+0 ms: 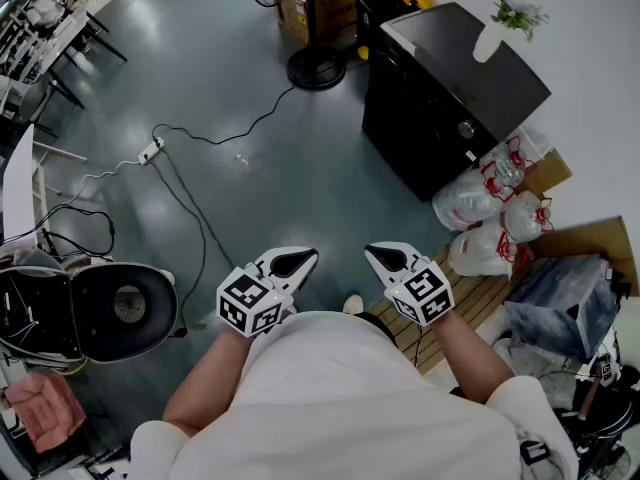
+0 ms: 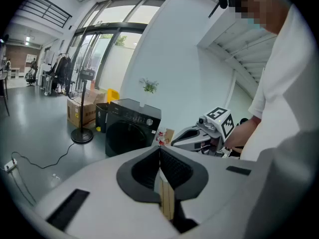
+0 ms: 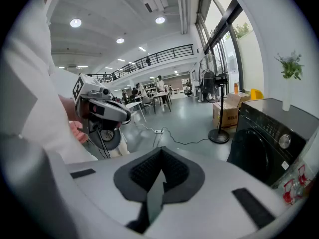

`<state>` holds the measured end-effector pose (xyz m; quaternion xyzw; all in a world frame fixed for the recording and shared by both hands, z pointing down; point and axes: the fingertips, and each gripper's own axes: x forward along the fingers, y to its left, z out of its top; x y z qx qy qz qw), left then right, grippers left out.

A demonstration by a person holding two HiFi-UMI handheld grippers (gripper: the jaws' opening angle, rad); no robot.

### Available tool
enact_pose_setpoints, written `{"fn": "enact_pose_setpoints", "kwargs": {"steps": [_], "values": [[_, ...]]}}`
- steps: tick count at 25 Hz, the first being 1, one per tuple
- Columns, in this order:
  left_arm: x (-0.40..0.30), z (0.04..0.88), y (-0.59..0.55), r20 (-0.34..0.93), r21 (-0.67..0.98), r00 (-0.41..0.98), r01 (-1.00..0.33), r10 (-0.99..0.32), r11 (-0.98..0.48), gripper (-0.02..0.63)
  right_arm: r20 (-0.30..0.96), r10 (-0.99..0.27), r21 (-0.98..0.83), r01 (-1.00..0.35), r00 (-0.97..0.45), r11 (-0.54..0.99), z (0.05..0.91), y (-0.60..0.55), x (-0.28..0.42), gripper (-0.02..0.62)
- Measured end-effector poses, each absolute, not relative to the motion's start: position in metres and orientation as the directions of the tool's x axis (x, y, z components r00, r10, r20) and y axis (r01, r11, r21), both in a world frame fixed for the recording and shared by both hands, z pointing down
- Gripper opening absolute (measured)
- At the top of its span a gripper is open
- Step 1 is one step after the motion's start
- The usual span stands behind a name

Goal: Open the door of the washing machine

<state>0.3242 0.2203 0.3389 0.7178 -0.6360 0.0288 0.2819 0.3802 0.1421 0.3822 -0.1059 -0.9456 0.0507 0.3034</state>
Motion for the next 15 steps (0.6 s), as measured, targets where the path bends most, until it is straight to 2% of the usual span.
{"fn": "enact_pose_setpoints", "kwargs": {"steps": [5,9,12,15], "values": [[0.278,0.343,0.273,0.406,0.35,0.179,-0.936,-0.896,-0.028,0.017,0.564,0.228,-0.143,0.178,-0.794,0.974,0.37,0.198,0.335,0.005],[0.253,0.339,0.3,0.353,0.376,0.216,-0.924,-0.91,-0.074,0.017,0.579,0.195,-0.147,0.133,-0.792,0.98,0.372,0.232,0.312,0.005],[0.236,0.346,0.311,0.363,0.364,0.23,-0.927,-0.903,-0.09,0.017,0.567,0.173,-0.165,0.094,-0.805,0.982,0.372,0.249,0.296,0.008],[0.222,0.357,0.314,0.378,0.373,0.222,-0.925,-0.899,-0.071,0.017,0.582,0.178,-0.151,0.109,-0.794,0.982,0.376,0.26,0.287,0.009]]}}
